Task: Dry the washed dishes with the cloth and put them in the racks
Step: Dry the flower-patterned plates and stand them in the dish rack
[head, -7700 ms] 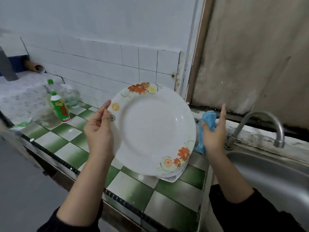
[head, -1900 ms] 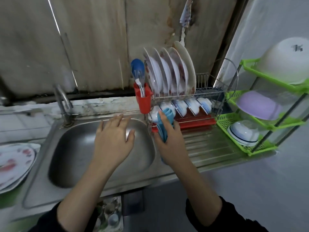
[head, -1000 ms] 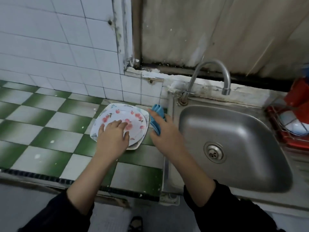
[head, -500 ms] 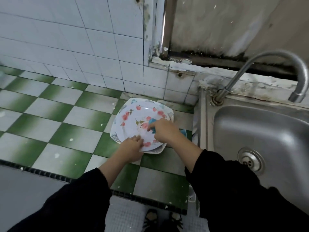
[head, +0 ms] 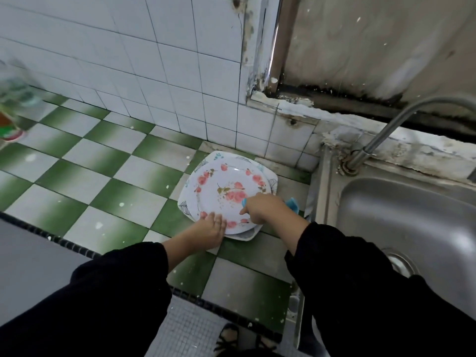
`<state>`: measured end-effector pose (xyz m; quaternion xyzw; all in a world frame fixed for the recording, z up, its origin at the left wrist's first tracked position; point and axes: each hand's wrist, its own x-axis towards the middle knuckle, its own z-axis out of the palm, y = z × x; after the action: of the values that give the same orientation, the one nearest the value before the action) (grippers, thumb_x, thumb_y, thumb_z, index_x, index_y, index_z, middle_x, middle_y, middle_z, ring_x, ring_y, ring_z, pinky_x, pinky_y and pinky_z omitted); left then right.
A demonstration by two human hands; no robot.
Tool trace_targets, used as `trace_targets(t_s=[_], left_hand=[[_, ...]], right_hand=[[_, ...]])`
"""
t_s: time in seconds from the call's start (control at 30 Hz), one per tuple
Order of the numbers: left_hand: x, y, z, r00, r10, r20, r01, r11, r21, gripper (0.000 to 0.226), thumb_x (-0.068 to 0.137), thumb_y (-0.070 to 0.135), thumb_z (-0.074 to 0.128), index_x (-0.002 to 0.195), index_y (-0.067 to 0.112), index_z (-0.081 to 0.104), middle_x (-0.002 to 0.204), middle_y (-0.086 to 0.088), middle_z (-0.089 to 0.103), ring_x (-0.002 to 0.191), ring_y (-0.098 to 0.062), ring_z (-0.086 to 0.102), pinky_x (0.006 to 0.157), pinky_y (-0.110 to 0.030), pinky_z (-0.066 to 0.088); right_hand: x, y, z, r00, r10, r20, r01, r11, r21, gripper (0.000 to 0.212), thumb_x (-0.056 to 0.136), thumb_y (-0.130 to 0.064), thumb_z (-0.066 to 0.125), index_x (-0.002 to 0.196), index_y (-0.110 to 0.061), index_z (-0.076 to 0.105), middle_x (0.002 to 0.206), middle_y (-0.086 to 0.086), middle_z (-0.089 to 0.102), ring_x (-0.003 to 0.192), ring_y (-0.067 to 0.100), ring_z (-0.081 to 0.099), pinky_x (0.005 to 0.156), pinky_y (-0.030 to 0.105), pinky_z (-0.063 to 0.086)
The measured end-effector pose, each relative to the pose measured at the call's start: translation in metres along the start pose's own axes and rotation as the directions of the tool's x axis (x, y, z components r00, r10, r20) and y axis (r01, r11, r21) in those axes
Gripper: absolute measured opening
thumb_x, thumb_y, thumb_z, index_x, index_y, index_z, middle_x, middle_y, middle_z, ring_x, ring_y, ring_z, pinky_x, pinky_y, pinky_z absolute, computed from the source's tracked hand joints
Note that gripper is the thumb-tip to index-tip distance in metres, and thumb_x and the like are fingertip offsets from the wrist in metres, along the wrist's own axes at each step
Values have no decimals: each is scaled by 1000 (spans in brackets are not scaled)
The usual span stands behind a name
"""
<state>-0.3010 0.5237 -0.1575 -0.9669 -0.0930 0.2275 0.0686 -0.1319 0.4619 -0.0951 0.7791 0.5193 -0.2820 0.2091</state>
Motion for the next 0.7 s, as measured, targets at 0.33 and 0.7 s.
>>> trace_targets(t_s=[0.33,0.7], left_hand=[[-26,4,0,917,218,-334,-183,974,132,59,99,22,31,148,0,6,89,-27,66,71,-37,65,58,-43,56],[-63,0,-46,766,326,-554,-229,944,239,81,71,10,78,140,8,35,68,-5,55,52,-18,49,36,-25,37]], right_hand=[[-37,6,-2,987,-131,-91,132,991,5,43,88,-23,65,124,-45,60,128,-4,54,110,18,50,93,39,45],[-86,23,-5,941,-234,-246,236,972,-21,28,91,-42,61,118,-47,65,132,-1,48,109,19,50,88,34,48]])
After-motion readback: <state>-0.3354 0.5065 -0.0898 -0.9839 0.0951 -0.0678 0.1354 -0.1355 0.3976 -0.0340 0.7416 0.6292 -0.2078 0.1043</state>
